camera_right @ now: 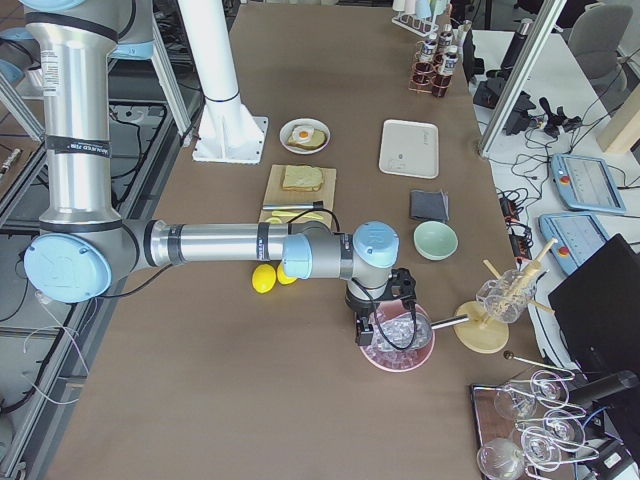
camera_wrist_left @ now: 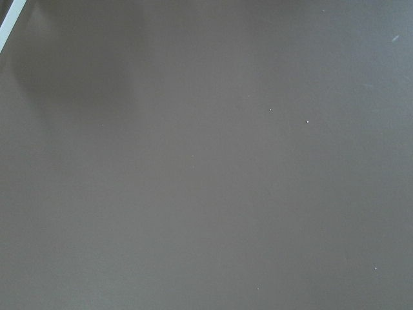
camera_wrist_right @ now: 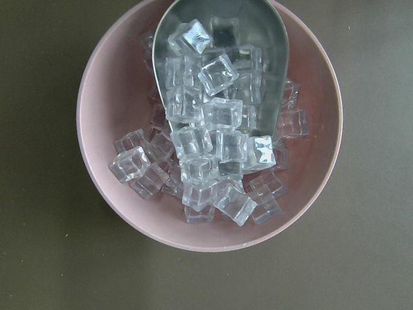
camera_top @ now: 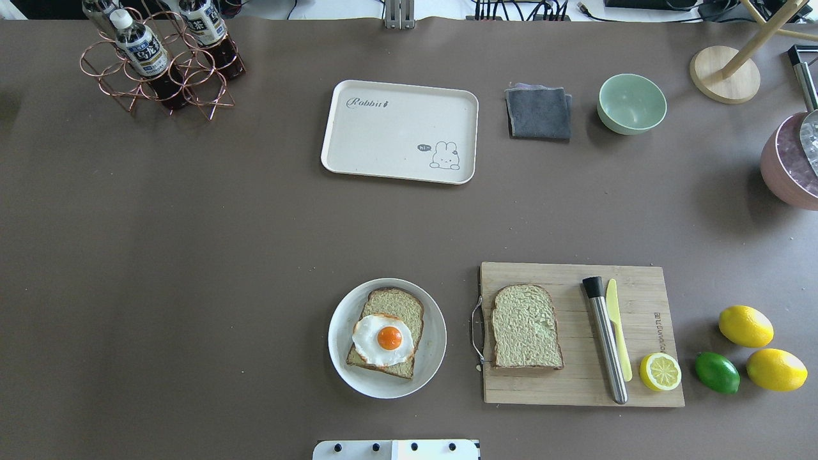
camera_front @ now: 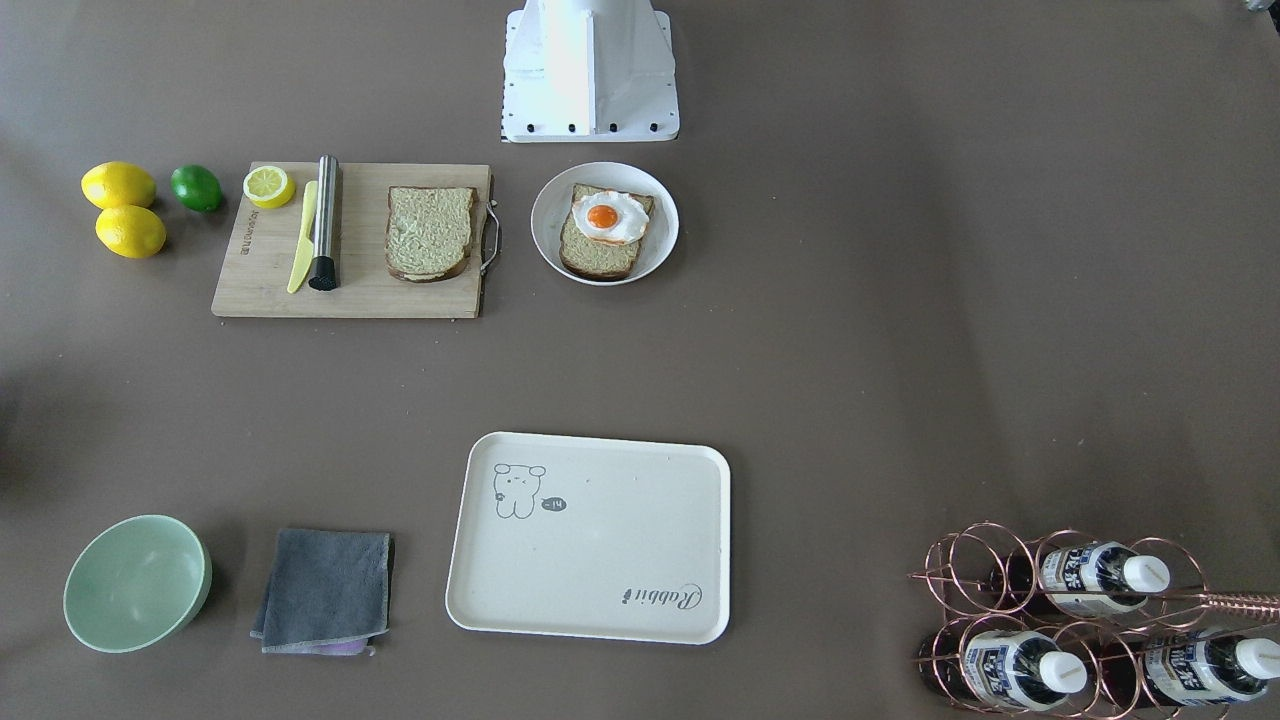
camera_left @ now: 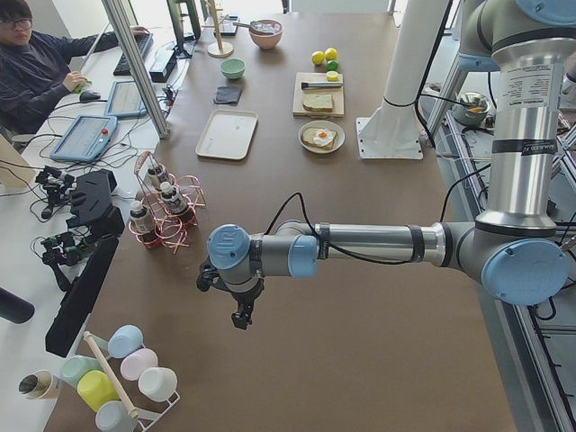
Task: Make sandwich and place on tray
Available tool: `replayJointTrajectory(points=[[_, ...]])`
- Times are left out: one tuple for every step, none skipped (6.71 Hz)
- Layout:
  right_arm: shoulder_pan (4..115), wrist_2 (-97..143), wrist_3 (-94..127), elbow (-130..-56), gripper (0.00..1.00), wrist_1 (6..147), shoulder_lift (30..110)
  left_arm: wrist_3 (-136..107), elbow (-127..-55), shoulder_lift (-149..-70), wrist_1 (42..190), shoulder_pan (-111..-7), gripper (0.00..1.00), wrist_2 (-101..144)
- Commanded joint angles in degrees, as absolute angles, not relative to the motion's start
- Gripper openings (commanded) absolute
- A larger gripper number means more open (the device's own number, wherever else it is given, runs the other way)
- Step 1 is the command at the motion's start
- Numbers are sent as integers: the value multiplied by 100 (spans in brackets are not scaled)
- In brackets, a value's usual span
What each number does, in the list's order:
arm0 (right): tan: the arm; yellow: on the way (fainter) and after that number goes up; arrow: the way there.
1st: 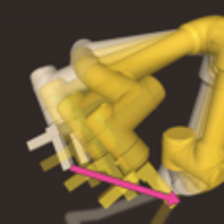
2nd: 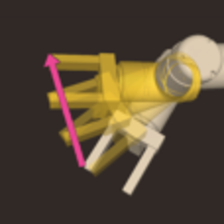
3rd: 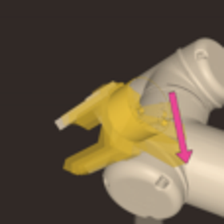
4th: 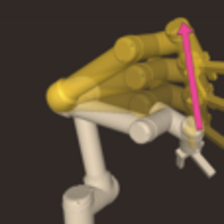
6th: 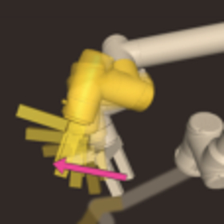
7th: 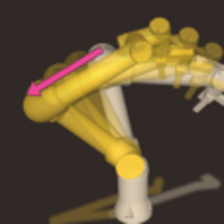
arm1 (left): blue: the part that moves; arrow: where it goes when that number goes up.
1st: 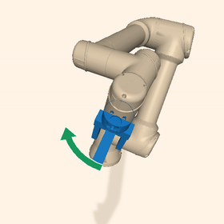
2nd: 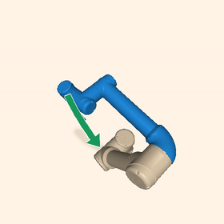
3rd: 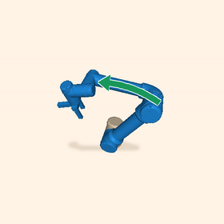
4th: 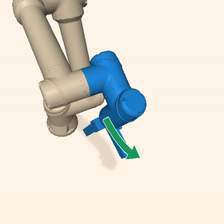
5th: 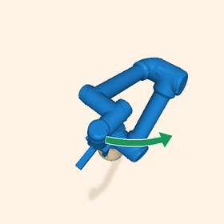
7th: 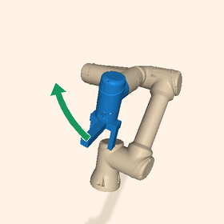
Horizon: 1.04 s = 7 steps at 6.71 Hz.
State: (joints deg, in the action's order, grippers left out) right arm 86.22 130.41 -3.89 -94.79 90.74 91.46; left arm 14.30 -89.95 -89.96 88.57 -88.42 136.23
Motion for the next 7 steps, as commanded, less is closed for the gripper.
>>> replayJointTrajectory(points=[[8622, 13060, -387, -9536, 100, 9062, 9114, 1441, -9035, -9018, 8859, -8842, 98, 13623], [8622, 13034, -395, -9588, 100, 9062, 9097, 1459, -9026, -8991, 8859, -8842, 98, 13736], [8622, 13025, -396, -9658, 100, 8818, 9044, 1476, -9044, -8991, 8868, -8842, 98, 13911], [8622, 13017, -396, -9624, 100, 8319, 9114, 1477, -9070, -8991, 8868, -8842, 98, 13965], [8622, 13034, -387, -9589, 100, 8271, 9201, 1477, -9088, -8991, 8868, -8842, 98, 13966], [8622, 13086, -378, -9571, 100, 8271, 9254, 1477, -9105, -9000, 8859, -8842, 98, 13966], [8622, 13122, -378, -9510, 100, 8271, 9237, 1477, -9149, -9061, 8859, -8763, 98, 13966]])
